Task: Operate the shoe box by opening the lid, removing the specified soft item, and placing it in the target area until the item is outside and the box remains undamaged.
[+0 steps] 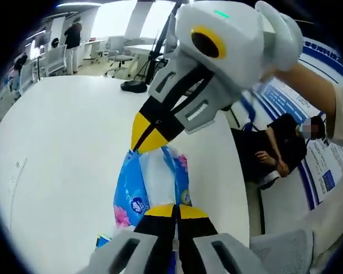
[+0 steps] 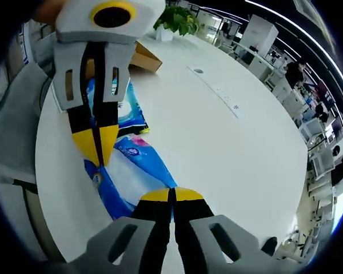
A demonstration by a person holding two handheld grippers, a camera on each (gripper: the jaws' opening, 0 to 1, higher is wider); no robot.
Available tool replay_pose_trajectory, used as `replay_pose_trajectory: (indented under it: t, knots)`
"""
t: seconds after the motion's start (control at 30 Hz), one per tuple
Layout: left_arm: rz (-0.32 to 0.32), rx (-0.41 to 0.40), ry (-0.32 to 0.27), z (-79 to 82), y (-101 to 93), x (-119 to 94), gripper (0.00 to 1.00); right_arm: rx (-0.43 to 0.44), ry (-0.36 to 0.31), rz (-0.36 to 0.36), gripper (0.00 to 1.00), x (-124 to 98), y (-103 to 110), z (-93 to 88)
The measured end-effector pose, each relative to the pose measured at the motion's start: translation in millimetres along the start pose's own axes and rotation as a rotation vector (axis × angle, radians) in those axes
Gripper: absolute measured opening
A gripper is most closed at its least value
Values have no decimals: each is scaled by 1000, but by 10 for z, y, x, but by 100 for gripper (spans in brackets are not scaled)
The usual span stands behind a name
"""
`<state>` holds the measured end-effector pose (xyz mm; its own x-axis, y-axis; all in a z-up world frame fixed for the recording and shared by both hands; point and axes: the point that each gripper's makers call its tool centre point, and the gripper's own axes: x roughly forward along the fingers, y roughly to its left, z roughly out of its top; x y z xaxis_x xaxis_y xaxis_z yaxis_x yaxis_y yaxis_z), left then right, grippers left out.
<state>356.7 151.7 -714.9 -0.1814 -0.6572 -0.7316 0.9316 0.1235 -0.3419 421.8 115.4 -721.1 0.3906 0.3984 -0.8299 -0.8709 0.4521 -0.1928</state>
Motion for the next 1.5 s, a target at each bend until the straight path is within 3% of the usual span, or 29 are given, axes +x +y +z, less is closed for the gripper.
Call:
replay_pose_trajectory:
  t: [0.3, 0.9, 1.03, 1.5]
  knots:
    - [22, -35, 13, -98, 173, 73, 0, -11, 11, 8, 0, 128, -28, -33]
    - [64, -14, 18, -121, 141, 52, 1, 0, 42, 11, 0, 107, 59, -47]
    - [75, 0, 22, -124, 134, 31, 10, 6, 45, 10, 3, 74, 90, -53]
    - [99, 53, 16, -145, 41, -201, 21, 32, 26, -2, 18, -99, 152, -12]
